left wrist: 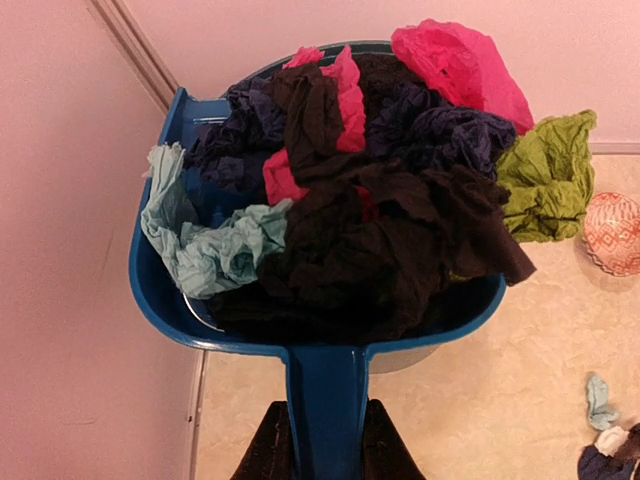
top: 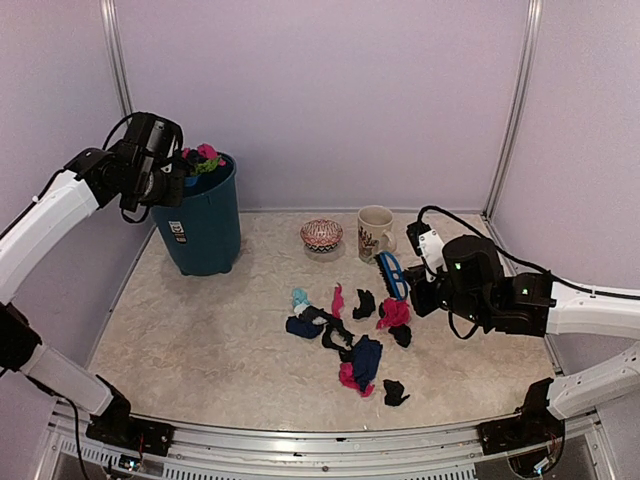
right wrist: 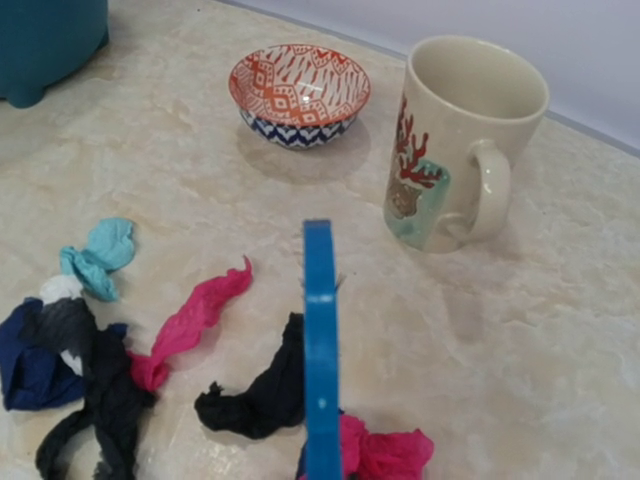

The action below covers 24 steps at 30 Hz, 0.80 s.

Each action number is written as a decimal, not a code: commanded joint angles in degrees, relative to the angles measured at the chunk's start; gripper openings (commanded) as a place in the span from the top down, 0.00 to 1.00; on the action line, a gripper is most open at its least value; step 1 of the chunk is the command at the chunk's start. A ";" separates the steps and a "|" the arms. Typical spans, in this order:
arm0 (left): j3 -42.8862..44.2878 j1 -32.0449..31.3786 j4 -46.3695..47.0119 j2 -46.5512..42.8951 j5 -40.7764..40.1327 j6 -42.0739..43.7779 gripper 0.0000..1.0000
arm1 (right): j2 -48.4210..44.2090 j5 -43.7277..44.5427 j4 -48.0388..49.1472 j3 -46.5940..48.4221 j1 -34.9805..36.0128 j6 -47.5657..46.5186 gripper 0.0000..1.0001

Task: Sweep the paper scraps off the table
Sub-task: Dump the paper scraps in the dustpan into the trash bin.

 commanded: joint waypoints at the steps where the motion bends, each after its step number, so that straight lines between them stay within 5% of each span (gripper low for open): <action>1: 3.56 0.95 -0.92 2.73 -8.83 2.57 1.00 | -1.16 -0.98 1.76 -0.60 -0.97 -0.28 1.00; 10: 8.78 -0.29 -3.95 9.60 -23.93 6.51 1.00 | -0.37 -2.18 2.79 -0.33 -1.81 -0.86 1.00; 24: 4.75 -5.50 1.29 15.76 -45.00 19.84 1.00 | -2.17 -3.12 3.08 -1.40 -2.55 -1.48 1.00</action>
